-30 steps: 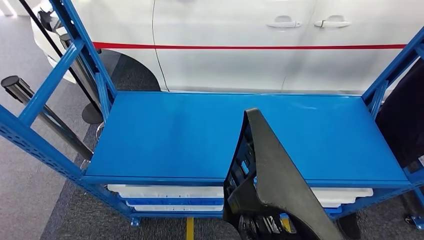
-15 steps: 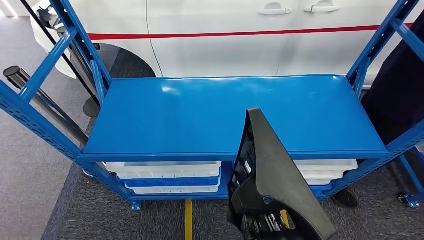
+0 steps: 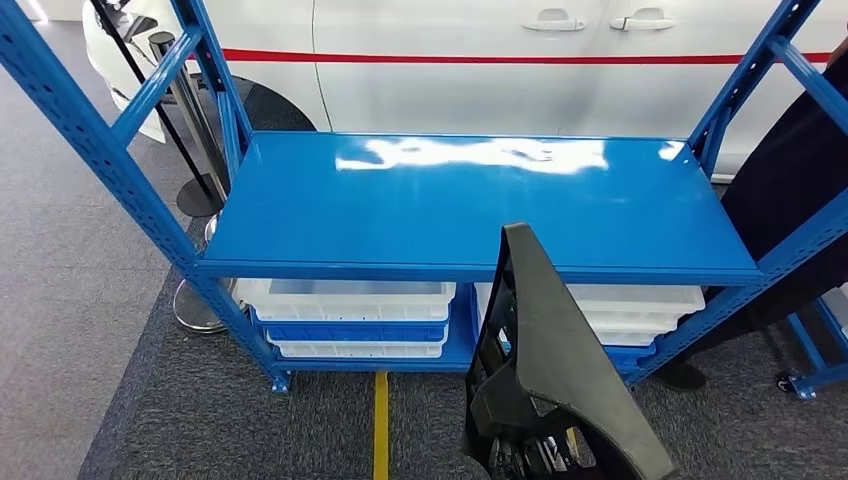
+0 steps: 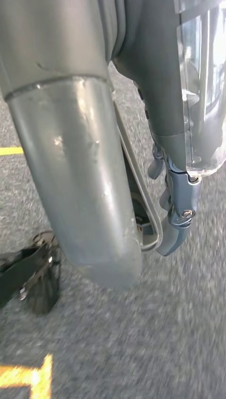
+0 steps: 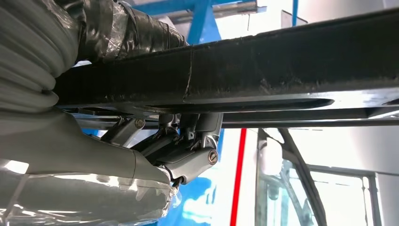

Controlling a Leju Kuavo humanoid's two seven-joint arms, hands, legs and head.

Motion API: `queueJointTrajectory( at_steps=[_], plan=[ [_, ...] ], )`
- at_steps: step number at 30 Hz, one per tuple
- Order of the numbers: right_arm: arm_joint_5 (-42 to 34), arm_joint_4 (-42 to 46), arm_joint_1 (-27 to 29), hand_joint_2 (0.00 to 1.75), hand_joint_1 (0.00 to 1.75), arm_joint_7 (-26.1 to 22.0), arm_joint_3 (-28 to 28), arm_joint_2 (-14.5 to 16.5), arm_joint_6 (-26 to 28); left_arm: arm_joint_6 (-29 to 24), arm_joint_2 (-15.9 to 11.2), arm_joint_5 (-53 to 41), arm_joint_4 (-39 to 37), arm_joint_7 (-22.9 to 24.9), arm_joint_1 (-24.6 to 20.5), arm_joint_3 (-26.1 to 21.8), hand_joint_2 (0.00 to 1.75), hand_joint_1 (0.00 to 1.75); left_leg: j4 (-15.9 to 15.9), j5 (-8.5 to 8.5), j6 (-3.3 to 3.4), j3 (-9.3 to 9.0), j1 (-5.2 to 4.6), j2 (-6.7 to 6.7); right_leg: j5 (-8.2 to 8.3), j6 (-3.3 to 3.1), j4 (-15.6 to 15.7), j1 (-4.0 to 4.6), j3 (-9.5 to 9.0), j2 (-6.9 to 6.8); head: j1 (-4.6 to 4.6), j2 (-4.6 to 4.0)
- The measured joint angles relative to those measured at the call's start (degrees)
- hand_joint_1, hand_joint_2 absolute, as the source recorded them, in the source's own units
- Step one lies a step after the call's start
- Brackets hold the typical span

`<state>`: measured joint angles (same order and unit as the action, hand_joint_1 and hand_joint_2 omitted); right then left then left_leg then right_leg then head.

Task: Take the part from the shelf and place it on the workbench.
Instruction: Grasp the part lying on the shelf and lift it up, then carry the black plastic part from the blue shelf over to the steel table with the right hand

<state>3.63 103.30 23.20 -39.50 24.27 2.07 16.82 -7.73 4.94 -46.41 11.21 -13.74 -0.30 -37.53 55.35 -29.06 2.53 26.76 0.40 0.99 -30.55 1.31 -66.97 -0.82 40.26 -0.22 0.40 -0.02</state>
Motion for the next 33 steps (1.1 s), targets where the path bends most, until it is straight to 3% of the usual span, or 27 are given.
queueJointTrajectory(
  at_steps=[1,2,4,5,6,8,10,12,13,16,17,18,19,20,22,23,27,29,31,33],
  plan=[
    [0.03,0.00,0.19,1.75,1.75,0.00,-0.14,0.01,0.02,0.04,-0.04,-0.03,0.00,0.01,0.04,0.00,0.00,0.00,0.10,0.72,0.09,1.02,-0.07,0.07,-2.36,0.10,-3.73,-0.02,0.59,0.01,-0.01,0.00],
    [0.07,0.00,0.37,1.75,1.75,0.00,-0.29,0.02,0.04,0.08,-0.08,-0.12,0.00,0.03,0.06,0.00,0.00,0.00,0.29,1.45,0.11,2.09,-0.16,0.13,-3.22,0.16,-6.76,-0.01,0.71,0.01,-0.01,0.00],
    [0.12,0.00,0.68,1.75,1.75,0.00,-0.60,0.07,0.05,0.16,-0.09,-0.30,0.00,0.09,0.05,0.00,0.00,0.00,0.94,2.63,0.03,4.23,-0.33,0.20,-1.05,0.02,-8.27,0.04,-1.17,0.01,-0.01,0.01],
    [0.13,0.00,0.80,1.75,1.75,0.00,-0.77,0.11,0.05,0.19,-0.09,-0.39,0.00,0.12,0.05,0.00,0.00,0.00,1.40,3.10,-0.08,5.32,-0.40,0.20,0.65,-0.22,-6.11,0.09,-3.65,0.01,-0.01,0.01],
    [0.14,0.03,0.87,1.75,1.75,-0.01,-0.92,0.19,0.04,0.22,-0.08,-0.42,0.00,0.14,0.02,0.00,0.00,0.00,1.93,3.53,-0.23,6.30,-0.44,0.20,1.18,-0.58,-2.33,0.20,-6.85,0.02,-0.03,0.02],
    [0.16,0.22,0.93,1.75,1.75,-0.02,-1.12,0.40,0.03,0.29,-0.06,-0.44,0.00,0.15,0.02,0.00,0.00,0.00,2.81,4.33,-0.72,7.63,-0.57,0.15,-0.15,-1.22,6.09,0.56,-12.87,0.06,-0.04,0.02],
    [0.19,0.50,1.00,1.75,1.75,-0.02,-1.24,0.60,0.03,0.32,-0.06,-0.45,0.00,0.15,0.03,0.00,0.00,0.00,2.96,5.22,-1.33,8.05,-0.56,0.16,-1.47,-1.67,9.80,0.93,-14.66,0.07,-0.03,0.01],
    [0.20,0.63,1.19,1.75,1.75,-0.02,-1.37,0.75,0.02,0.32,-0.15,-0.48,0.00,0.15,0.13,0.00,0.00,0.00,3.14,5.41,-2.01,8.52,-0.47,0.03,-0.49,-2.38,10.24,0.77,-13.77,-0.13,-0.03,0.01],
    [0.20,0.63,1.29,1.75,1.75,-0.02,-1.43,0.88,0.00,0.32,-0.20,-0.51,0.00,0.16,0.18,0.00,0.00,0.00,4.06,4.03,-2.33,9.02,-0.39,-0.14,0.22,-2.86,10.37,0.62,-13.13,-0.26,-0.03,0.01],
    [0.17,0.63,1.51,1.75,1.75,-0.02,-1.61,1.32,-0.05,0.32,-0.26,-0.68,0.00,0.17,0.33,0.00,0.00,0.00,12.33,-4.50,-3.02,11.15,-0.05,-0.46,2.32,-3.66,10.37,0.50,-10.58,-0.45,-0.04,0.01],
    [0.14,0.63,1.59,1.75,1.75,-0.01,-1.68,1.38,-0.05,0.32,-0.26,-0.78,0.00,0.17,0.36,0.00,0.00,0.00,15.74,-6.29,-3.17,11.56,0.02,-0.46,2.96,-3.63,10.24,0.55,-9.64,-0.46,-0.05,0.01],
    [0.11,0.63,1.66,1.75,1.75,-0.01,-1.76,1.44,-0.05,0.32,-0.27,-0.87,0.00,0.17,0.36,0.00,0.00,0.00,18.26,-6.61,-3.25,11.45,0.05,-0.46,3.62,-3.57,10.03,0.58,-8.63,-0.50,-0.04,0.01],
    [0.07,0.63,1.72,1.75,1.75,-0.01,-1.84,1.48,-0.06,0.32,-0.27,-0.94,0.00,0.17,0.35,0.00,0.00,0.00,19.09,-5.51,-3.26,10.59,0.07,-0.46,4.22,-3.47,9.76,0.59,-7.61,-0.55,-0.05,0.01],
    [0.03,0.63,1.76,1.75,1.75,-0.01,-1.91,1.51,-0.06,0.32,-0.28,-0.98,0.00,0.17,0.33,0.00,0.00,0.00,17.88,-3.61,-3.18,8.74,0.08,-0.47,4.77,-3.34,9.43,0.59,-6.64,-0.58,-0.05,0.00],
    [-0.02,0.63,1.78,1.75,1.75,-0.01,-2.00,1.57,-0.06,0.32,-0.28,-0.99,0.00,0.17,0.33,0.00,0.00,0.00,13.49,-0.68,-2.95,4.77,0.09,-0.48,5.51,-3.13,8.90,0.59,-5.33,-0.60,-0.05,0.00],
    [-0.02,0.63,1.78,1.75,1.75,-0.02,-2.02,1.59,-0.06,0.32,-0.28,-0.99,0.00,0.17,0.33,0.00,0.00,0.00,11.87,-0.15,-2.87,3.51,0.09,-0.49,5.67,-3.08,8.76,0.59,-5.05,-0.60,-0.05,0.00],
    [-0.02,0.63,1.78,1.75,1.75,-0.02,-2.03,1.60,-0.06,0.32,-0.28,-0.99,0.00,0.17,0.32,0.00,0.00,0.00,10.97,-0.11,-2.82,2.85,0.09,-0.49,5.74,-3.05,8.70,0.59,-4.94,-0.58,-0.05,0.01],
    [0.00,0.66,1.86,1.75,1.75,-0.02,-2.11,1.77,-0.15,0.31,-0.30,-1.03,0.01,0.17,0.24,0.00,0.00,0.00,5.00,-1.83,-2.40,-0.86,-0.15,-0.58,6.42,-2.54,8.32,0.69,-4.51,-0.62,-0.03,0.01],
    [0.08,0.77,2.23,1.75,1.75,-0.02,-2.31,1.99,-0.31,0.30,-0.31,-1.10,0.01,0.27,0.15,-0.01,0.00,0.00,-0.53,-1.77,-0.98,-2.42,-0.28,-0.32,2.59,-1.15,4.06,0.56,-2.55,-0.36,-0.01,0.01],
    [0.13,0.85,2.56,1.75,1.75,-0.01,-2.49,2.04,-0.37,0.30,-0.30,-1.13,0.00,0.37,0.16,-0.02,0.00,0.00,-0.27,0.59,0.09,0.41,-0.26,0.07,-3.46,-0.11,-3.61,0.25,-0.35,-0.06,-0.01,0.01]
  ],
)
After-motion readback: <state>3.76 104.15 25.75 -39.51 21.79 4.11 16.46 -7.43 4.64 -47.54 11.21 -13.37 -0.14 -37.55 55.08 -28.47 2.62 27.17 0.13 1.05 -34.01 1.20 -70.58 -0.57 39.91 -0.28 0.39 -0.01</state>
